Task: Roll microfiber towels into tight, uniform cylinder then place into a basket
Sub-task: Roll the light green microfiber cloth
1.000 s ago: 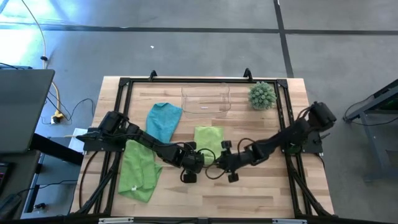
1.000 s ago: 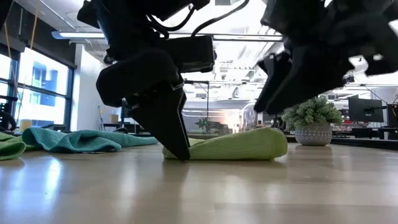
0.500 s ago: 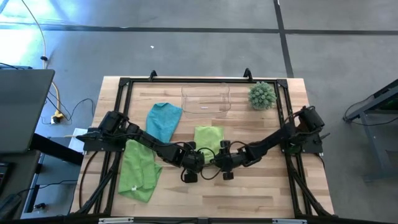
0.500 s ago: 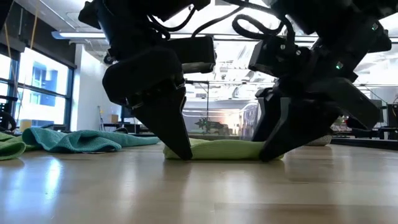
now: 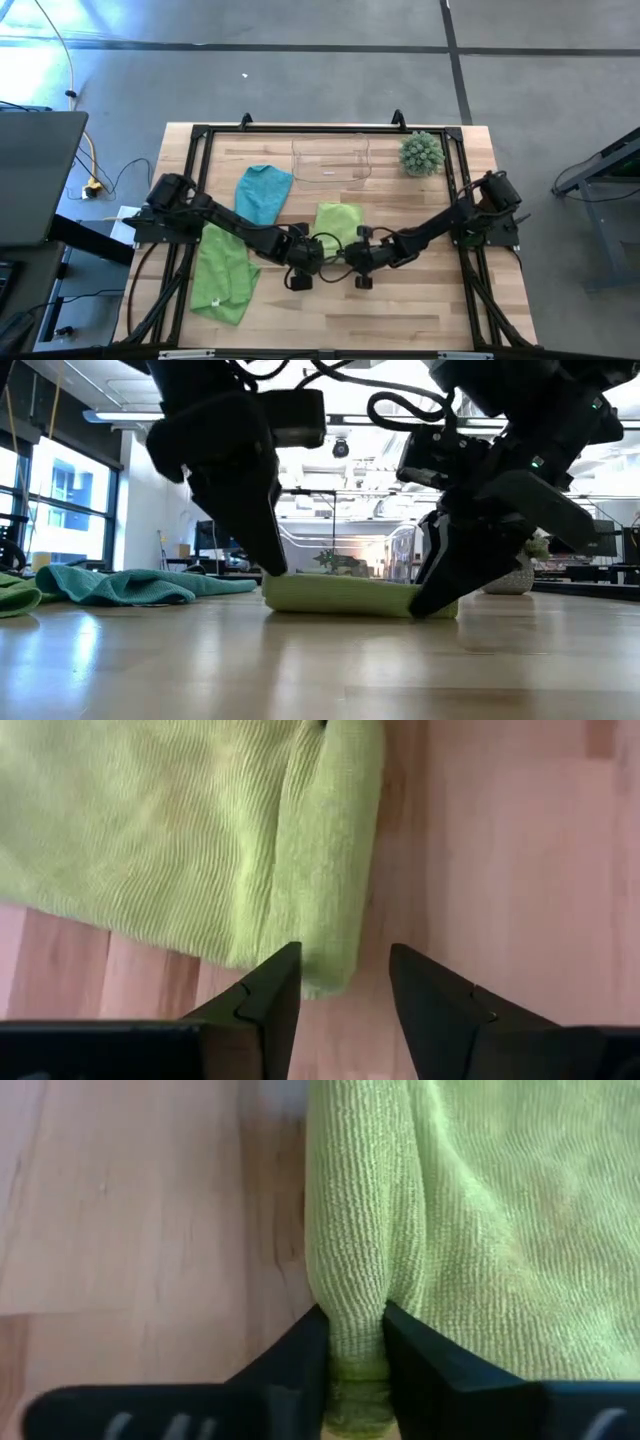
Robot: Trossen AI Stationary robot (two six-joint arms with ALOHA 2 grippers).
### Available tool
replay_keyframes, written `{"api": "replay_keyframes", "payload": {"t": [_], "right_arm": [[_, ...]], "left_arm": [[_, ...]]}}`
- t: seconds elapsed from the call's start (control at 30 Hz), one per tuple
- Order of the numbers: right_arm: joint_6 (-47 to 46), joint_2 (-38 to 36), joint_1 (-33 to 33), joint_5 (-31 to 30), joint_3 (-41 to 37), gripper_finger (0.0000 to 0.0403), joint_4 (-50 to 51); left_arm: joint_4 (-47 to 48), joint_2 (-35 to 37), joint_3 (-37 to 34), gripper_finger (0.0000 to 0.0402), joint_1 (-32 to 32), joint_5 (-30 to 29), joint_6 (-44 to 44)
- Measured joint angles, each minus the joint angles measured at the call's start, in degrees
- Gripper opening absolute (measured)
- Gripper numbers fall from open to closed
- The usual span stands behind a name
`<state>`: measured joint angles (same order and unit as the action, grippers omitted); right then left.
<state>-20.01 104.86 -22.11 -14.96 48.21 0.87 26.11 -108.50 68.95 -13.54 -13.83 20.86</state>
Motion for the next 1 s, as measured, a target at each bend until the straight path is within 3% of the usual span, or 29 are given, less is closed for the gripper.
{"api": "replay_keyframes", "payload": {"t": [0.23,0.53,0.83,1.0], "right_arm": [[-6.8,-0.2,1.0,3.8,-0.1,0.0007,1.4],[-18.0,-0.3,4.4,10.5,-0.1,0.0011,1.7],[-27.9,-0.4,4.9,10.9,-0.1,0.0012,2.1],[-28.6,-0.3,4.8,10.6,-0.1,0.0012,2.1]], "left_arm": [[0.0,1.6,0.1,0.0145,-2.7,-0.4,-3.6],[-1.0,1.9,0.1,0.0145,-5.6,-11.4,-8.5],[-3.7,-1.8,0.2,0.0145,-4.3,-11.9,-11.2],[-5.7,-4.1,0.2,0.0145,-3.3,-12.3,-12.9]]}}
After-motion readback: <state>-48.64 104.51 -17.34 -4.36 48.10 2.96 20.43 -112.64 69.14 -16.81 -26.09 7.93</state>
